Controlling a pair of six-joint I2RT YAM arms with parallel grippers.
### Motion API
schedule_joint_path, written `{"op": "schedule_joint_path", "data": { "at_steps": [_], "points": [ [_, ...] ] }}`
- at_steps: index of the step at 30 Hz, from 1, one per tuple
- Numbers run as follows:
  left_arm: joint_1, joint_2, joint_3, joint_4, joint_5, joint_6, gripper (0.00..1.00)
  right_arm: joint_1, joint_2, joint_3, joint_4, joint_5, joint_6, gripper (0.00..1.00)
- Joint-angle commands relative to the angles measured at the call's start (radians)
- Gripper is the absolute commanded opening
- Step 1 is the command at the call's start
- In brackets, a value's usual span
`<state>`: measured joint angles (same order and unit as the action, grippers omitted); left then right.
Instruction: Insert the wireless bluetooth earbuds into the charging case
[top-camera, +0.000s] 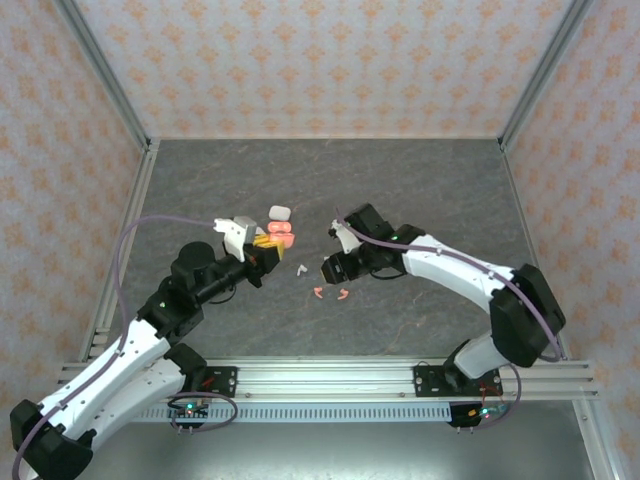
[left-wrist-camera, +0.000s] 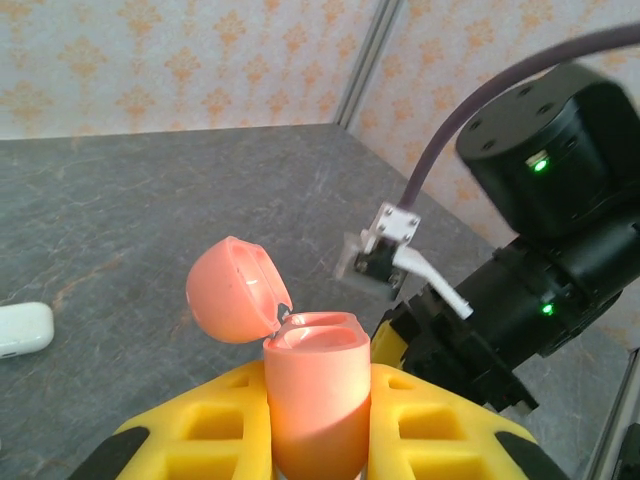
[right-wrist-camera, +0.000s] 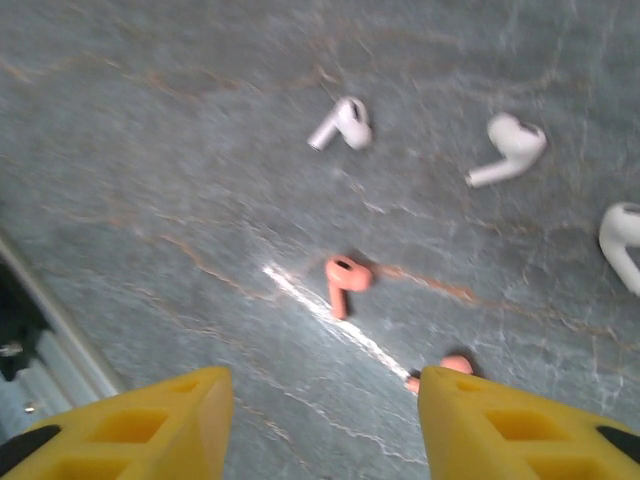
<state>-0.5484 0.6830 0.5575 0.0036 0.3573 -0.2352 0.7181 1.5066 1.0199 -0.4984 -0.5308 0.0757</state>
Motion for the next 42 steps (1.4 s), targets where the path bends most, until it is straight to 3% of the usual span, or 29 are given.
{"op": "schedule_joint_path", "data": {
  "at_steps": [1, 8, 17, 26, 42],
  "points": [
    [-0.004, -0.016, -0.007, -0.020, -0.036, -0.001, 0.00, 0.004, 0.045, 0.012, -0.061, 0.095, 0.037, 0.51],
    [-0.004, -0.007, -0.001, -0.009, -0.033, 0.000, 0.00, 0.055, 0.140, 0.074, -0.032, 0.083, 0.018, 0.50],
    [-0.004, -0.014, 0.001, -0.029, -0.044, 0.005, 0.00, 0.079, 0.320, 0.206, -0.033, -0.003, -0.022, 0.37],
    [-0.005, -0.013, 0.004, -0.032, -0.050, 0.007, 0.00, 0.107, 0.465, 0.324, -0.110, -0.044, -0.074, 0.34],
    [-0.004, -0.001, -0.001, -0.023, -0.057, 0.004, 0.00, 0.110, 0.442, 0.278, -0.198, 0.070, -0.111, 0.29]
  ]
}}
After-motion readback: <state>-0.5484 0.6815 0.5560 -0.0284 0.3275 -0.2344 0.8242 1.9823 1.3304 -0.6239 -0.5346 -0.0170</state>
